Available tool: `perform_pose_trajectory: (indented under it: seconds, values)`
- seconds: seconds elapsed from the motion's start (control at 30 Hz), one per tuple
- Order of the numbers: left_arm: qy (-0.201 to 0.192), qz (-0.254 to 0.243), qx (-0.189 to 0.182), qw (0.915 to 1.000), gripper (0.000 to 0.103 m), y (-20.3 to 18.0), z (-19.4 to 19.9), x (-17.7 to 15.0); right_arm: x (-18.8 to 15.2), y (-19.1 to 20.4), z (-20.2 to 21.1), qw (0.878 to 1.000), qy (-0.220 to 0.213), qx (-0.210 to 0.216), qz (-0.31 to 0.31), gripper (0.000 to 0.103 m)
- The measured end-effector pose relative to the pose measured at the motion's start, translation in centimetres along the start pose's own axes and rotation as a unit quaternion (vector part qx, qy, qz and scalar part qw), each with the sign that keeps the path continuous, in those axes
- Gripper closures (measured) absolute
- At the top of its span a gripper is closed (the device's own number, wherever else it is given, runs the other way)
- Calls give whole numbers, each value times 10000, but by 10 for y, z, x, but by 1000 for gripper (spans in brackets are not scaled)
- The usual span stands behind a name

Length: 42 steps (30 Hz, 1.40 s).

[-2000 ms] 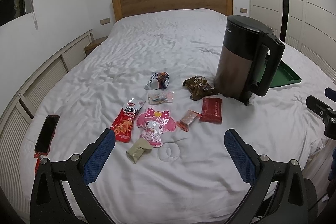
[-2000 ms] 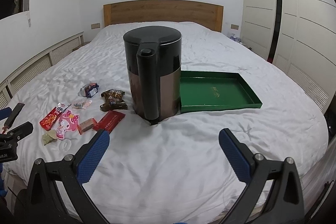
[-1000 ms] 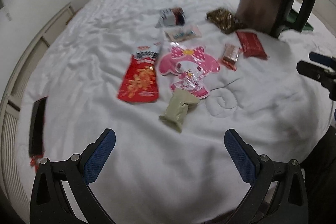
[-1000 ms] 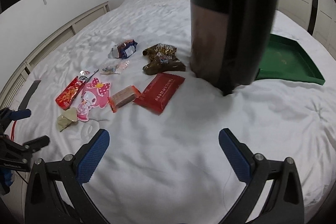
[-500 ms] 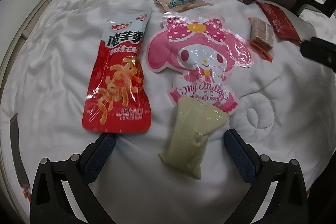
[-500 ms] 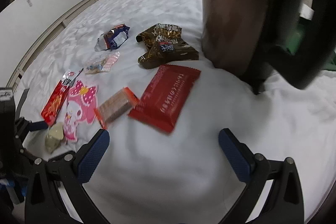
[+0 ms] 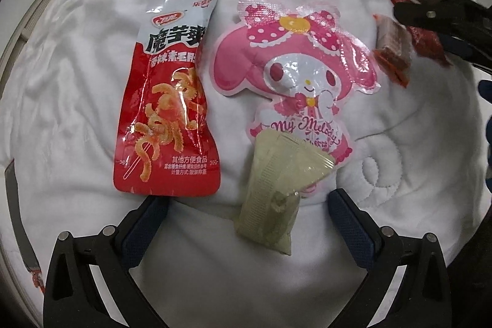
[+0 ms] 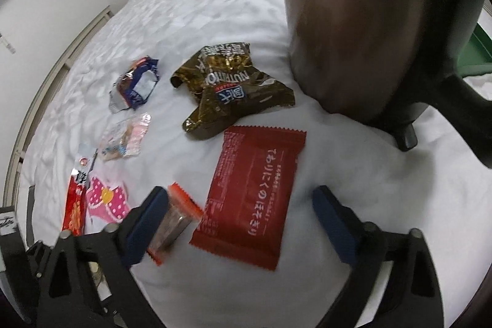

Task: Organize snacks
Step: 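Grasp the pale green packet with the left tool while the right tool grasps the red packet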

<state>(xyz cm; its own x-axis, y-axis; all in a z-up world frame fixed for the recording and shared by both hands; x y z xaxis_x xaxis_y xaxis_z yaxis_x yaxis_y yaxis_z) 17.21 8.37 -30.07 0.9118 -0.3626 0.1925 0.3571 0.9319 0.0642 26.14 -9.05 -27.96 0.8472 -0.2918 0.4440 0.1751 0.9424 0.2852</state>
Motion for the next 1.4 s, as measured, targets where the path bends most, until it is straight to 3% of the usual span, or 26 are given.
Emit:
perform_pose_trajectory:
  seconds: [0.4,0.83,0.87,0.93,1.0,1.23,1.4]
  values:
    - [-136,-358,-161,9991,50,-8,26,-7,-2,-14,-1,9999,34,-136,54,0]
    - [-23,-865,-298,9958,53,-34,53,3,-4,-17,1,9998,85,-41,162,0]
    - [3,-912,-285,9954,55,-34,53,4,-4,-18,2,9998,83,-18,165,0]
    - [116,-978,-314,9946,74,-35,49,5,-4,-18,2,9998,79,-10,173,0]
    - [202,-951,-337,9947,85,-37,45,6,-5,-18,2,9998,63,-9,193,0]
    - [56,-796,-385,9961,87,-38,37,15,-8,-20,9,9998,-24,20,211,0]
    - [-284,-557,-362,9974,88,-35,54,14,-13,-24,22,9998,-117,118,127,0]
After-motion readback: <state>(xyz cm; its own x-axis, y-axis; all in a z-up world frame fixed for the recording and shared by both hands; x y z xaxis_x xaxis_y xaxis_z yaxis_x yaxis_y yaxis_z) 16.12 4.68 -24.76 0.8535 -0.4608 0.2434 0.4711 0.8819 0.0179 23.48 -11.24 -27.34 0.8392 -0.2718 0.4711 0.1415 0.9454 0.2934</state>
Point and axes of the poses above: each gripper's, at about its wrist camera, not at the fingertips, and z roughly against the way its jaws point, y to its left, x to its top, the point moved 10 cm from there along -z, roughly the way its jaws point, and after that the axes turned 1 degree about -x, right-handed, at the moved point
